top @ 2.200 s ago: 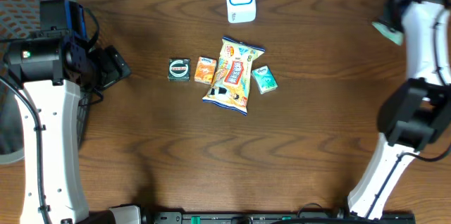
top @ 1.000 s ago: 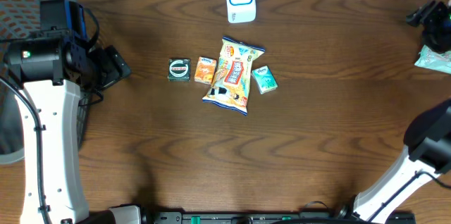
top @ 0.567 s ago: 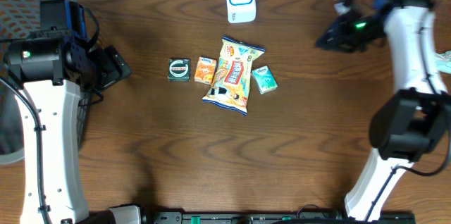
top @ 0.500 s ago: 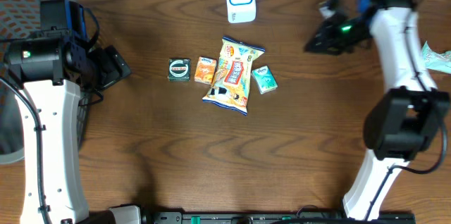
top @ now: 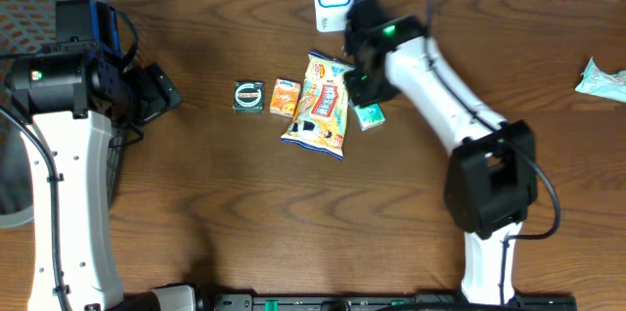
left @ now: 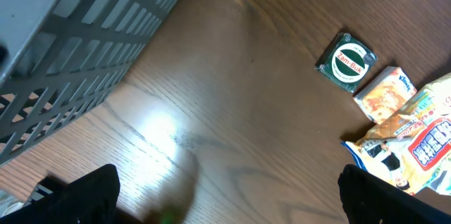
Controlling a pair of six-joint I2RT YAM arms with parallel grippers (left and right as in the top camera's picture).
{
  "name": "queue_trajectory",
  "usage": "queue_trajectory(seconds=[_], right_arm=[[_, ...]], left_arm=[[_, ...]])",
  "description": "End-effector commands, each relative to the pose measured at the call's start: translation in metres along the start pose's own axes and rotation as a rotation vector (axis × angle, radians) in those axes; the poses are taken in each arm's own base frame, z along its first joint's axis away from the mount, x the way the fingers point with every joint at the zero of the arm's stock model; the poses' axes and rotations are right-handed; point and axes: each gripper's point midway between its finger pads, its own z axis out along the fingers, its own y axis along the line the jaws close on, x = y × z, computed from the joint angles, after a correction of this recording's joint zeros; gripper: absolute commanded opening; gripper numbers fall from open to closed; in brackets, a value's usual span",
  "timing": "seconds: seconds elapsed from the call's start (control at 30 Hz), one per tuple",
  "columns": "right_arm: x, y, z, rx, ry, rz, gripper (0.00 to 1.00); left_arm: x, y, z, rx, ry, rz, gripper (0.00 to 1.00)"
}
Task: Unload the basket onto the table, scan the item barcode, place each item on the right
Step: 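Reach the right gripper to the green wipes pack and grasp it, then move the green wipes pack right with the right gripper and release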
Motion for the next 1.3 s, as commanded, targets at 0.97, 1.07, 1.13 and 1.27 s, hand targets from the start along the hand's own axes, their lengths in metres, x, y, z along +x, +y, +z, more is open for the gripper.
queue_trajectory(seconds=[0.97,1.07,1.13,1.27], right_arm=[[0.027,-0.004,0.074,0.243,-0.065,-0.043,0.34],[0.027,-0.004,0.074,0.242,-0.067,-0.042,0.01],[0.027,-0.004,0.074,0.241,-0.066,-0.042,0.01],[0.028,-0.008,0.057,0.236,-0.052,0.009,0.01]], left_arm=[[0.001,0.002,0.003,-0.013,0.010,-0.006,0.98],[0.001,0.002,0.003,-0.013,0.010,-0.006,0.98],[0.001,0.002,0.003,-0.013,0.010,-0.006,0.98],[0.001,0.002,0.003,-0.013,0.010,-0.006,0.98]])
